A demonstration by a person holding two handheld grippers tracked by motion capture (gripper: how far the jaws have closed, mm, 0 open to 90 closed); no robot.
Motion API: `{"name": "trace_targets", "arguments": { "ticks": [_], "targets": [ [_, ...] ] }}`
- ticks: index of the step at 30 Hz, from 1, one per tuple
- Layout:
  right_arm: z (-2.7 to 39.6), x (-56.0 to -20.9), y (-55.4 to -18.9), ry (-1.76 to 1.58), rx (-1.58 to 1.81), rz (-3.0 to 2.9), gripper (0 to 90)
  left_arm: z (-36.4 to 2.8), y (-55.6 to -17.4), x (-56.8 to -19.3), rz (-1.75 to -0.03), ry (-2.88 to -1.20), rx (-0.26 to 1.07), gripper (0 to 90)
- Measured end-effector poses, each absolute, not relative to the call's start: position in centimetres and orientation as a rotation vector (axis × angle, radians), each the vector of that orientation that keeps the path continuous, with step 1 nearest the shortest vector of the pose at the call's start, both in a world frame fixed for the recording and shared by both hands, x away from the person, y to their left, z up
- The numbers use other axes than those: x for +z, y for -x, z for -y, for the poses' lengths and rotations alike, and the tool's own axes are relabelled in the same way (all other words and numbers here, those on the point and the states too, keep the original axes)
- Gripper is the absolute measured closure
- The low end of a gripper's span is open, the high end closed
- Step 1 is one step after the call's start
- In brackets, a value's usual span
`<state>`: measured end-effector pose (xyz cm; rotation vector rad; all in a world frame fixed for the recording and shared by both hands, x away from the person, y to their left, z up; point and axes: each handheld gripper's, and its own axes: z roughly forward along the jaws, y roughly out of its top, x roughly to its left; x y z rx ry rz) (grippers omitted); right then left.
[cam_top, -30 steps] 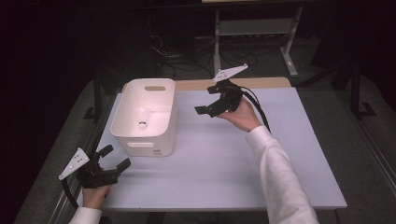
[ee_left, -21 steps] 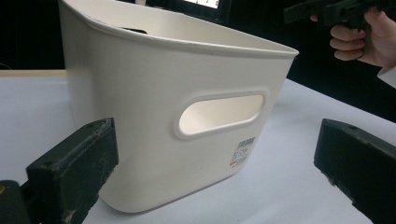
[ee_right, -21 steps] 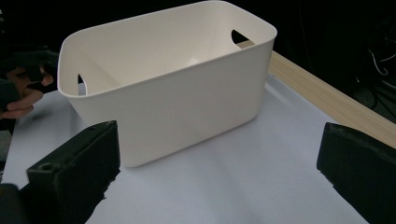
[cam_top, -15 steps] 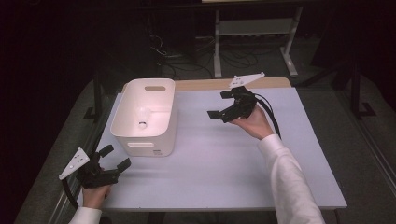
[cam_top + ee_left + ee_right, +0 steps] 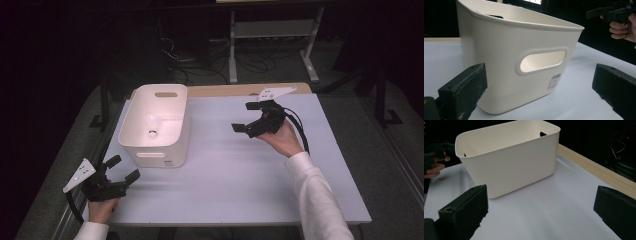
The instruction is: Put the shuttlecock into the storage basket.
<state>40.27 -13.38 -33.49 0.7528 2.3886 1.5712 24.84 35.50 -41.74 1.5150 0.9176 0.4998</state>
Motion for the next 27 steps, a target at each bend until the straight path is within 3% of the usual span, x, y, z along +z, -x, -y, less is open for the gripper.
{"name": "trace_targets", "arguments": {
  "ticks": [27],
  "targets": [
    [17.3, -35.5, -38.1, -0.810, 1.584, -2.310, 0.0, -35.3, -25.0, -41.7, -0.909, -1.521, 0.503, 0.0]
  ]
}}
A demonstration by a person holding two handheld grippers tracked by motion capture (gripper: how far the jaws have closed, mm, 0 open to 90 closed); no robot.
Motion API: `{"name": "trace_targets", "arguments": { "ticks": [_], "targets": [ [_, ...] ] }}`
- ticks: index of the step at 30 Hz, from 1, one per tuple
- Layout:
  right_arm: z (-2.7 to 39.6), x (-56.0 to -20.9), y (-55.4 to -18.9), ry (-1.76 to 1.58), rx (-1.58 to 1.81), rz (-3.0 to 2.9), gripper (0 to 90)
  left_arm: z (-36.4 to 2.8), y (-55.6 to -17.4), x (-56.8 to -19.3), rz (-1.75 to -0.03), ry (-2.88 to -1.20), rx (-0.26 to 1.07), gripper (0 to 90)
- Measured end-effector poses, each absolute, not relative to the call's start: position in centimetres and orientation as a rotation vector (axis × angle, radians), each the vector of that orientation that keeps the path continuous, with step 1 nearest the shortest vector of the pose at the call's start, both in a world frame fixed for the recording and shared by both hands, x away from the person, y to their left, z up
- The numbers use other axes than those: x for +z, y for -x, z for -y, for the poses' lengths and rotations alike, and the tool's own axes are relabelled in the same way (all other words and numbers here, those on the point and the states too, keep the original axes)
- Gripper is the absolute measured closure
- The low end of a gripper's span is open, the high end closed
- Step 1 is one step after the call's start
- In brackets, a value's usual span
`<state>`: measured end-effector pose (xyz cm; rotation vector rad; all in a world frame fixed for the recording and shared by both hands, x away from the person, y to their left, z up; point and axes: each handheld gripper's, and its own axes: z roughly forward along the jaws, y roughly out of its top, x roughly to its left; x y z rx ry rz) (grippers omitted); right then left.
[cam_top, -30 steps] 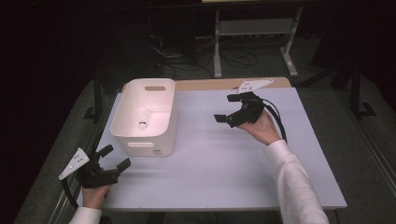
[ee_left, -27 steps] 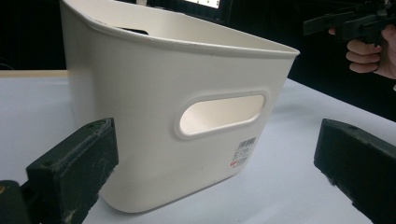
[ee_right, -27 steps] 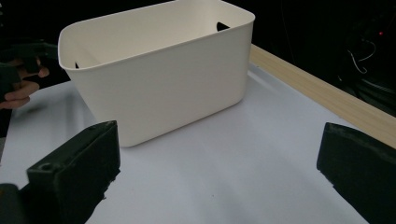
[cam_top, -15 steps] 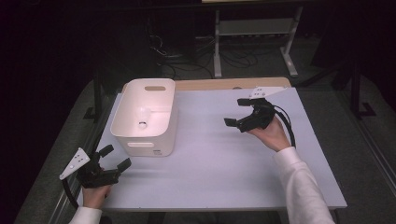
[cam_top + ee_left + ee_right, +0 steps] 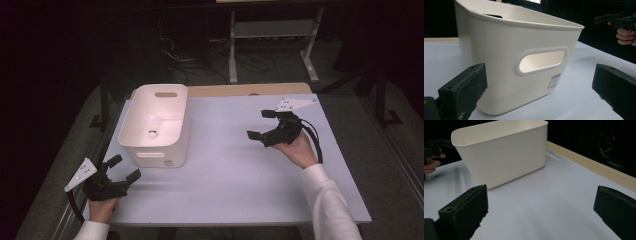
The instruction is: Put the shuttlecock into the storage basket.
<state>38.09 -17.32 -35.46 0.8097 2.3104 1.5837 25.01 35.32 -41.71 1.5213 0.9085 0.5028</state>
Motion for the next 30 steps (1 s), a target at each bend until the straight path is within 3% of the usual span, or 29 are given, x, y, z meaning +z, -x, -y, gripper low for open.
{"name": "trace_targets", "arguments": {
  "ticks": [30],
  "targets": [
    [21.4, -38.1, -35.5, -0.879, 1.548, -2.257, 0.0, -35.3, -24.9, -41.7, -0.910, -1.520, 0.503, 0.0]
  ]
}}
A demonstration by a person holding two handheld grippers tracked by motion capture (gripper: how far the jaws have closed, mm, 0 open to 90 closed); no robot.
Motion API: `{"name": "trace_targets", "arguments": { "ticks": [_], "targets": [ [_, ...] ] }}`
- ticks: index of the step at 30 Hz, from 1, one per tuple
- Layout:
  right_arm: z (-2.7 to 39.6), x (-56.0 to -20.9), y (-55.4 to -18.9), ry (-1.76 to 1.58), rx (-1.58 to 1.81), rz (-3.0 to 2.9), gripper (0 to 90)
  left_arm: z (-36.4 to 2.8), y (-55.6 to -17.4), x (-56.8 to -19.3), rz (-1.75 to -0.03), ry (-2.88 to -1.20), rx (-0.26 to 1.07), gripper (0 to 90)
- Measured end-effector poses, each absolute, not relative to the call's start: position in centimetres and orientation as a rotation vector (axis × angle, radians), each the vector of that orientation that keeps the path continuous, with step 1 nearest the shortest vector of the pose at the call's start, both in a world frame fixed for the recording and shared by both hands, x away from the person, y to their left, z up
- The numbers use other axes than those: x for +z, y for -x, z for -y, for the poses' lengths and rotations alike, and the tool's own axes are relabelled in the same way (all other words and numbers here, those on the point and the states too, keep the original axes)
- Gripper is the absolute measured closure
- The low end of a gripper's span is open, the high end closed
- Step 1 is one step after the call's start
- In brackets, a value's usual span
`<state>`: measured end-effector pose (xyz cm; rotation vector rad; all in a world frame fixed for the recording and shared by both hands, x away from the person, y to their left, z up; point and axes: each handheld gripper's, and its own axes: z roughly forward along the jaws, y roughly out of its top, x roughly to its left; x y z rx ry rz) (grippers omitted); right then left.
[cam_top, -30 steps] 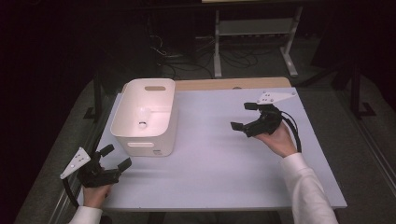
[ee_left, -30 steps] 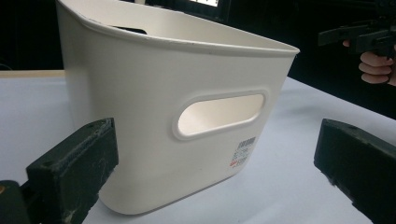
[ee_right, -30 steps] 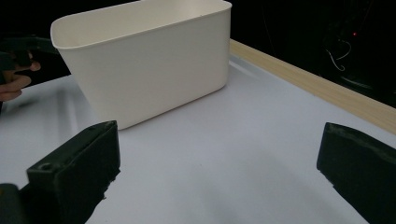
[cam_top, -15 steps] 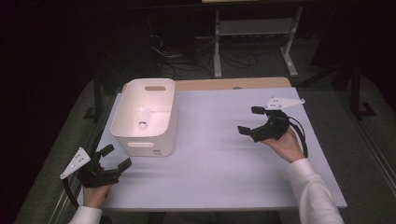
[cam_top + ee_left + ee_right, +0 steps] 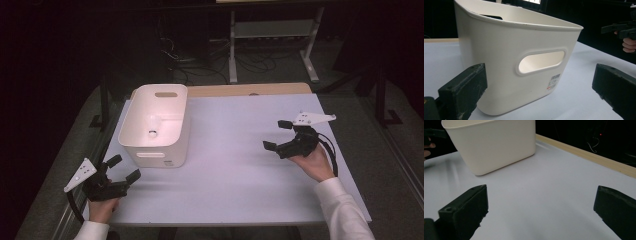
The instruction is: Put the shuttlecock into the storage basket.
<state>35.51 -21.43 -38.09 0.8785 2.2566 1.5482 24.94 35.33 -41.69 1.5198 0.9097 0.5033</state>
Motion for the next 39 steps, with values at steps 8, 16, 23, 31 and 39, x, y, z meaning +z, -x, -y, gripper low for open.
{"name": "trace_targets", "arguments": {
  "ticks": [8, 16, 23, 31, 39],
  "targets": [
    [22.5, -38.6, -34.6, -0.896, 1.559, -2.231, 0.0, -35.3, -24.9, -41.7, -0.910, -1.525, 0.507, 0.0],
    [23.8, -39.3, -33.7, -0.921, 1.555, -2.196, 0.0, -35.4, -24.9, -41.7, -0.909, -1.532, 0.507, 0.0],
    [24.7, -39.9, -32.8, -0.938, 1.560, -2.176, 0.0, -35.4, -25.0, -41.7, -0.905, -1.539, 0.511, 0.0],
    [25.6, -40.8, -32.0, -0.963, 1.546, -2.160, 0.0, -35.5, -25.0, -41.7, -0.907, -1.534, 0.510, 0.0],
    [26.6, -41.1, -31.0, -0.974, 1.549, -2.111, 0.0, -35.4, -24.9, -41.7, -0.904, -1.525, 0.508, 0.0]
  ]
}}
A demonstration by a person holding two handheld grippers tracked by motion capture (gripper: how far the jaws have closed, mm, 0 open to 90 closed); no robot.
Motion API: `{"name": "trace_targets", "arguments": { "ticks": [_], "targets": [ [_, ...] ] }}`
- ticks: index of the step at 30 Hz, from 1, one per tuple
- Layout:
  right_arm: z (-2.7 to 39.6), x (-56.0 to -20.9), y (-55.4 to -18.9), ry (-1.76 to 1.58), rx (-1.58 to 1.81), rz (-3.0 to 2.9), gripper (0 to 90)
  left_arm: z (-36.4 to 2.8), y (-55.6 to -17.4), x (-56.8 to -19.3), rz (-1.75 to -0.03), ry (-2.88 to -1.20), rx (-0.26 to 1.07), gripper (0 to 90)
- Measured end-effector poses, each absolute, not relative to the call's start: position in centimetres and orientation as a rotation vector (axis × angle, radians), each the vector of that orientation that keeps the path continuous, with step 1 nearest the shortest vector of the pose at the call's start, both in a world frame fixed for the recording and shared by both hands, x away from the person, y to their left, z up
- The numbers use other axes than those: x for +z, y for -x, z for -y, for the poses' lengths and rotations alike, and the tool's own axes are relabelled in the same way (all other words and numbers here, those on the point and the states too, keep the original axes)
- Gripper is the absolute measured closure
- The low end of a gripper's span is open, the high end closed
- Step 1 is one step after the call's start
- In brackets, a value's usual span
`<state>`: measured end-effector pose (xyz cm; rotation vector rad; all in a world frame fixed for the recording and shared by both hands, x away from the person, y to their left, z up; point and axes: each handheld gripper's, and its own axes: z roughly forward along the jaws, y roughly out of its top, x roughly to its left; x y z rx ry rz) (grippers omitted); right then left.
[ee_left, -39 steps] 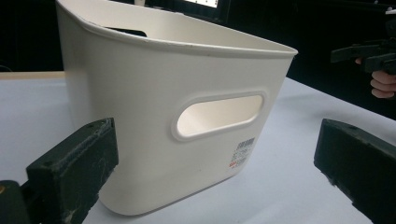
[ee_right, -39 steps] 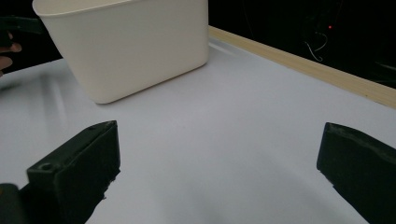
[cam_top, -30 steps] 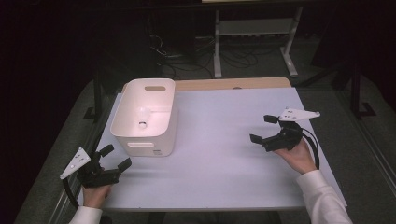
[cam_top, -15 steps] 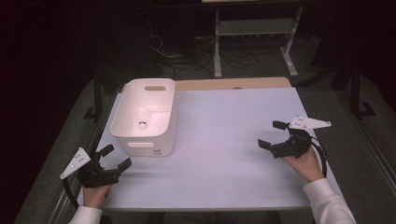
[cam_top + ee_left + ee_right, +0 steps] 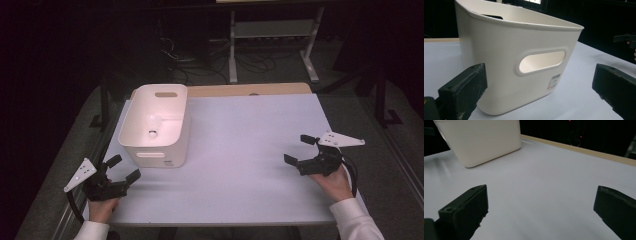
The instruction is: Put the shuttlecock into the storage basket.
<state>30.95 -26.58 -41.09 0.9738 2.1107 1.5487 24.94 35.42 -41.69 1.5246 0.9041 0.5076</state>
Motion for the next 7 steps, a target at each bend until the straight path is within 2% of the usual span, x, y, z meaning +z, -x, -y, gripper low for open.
{"name": "trace_targets", "arguments": {
  "ticks": [7],
  "targets": [
    [27.48, -41.54, -30.14, -0.995, 1.543, -2.076, 0.0, -35.41, -24.94, -41.67, -0.898, -1.526, 0.504, 0.0]
  ]
}}
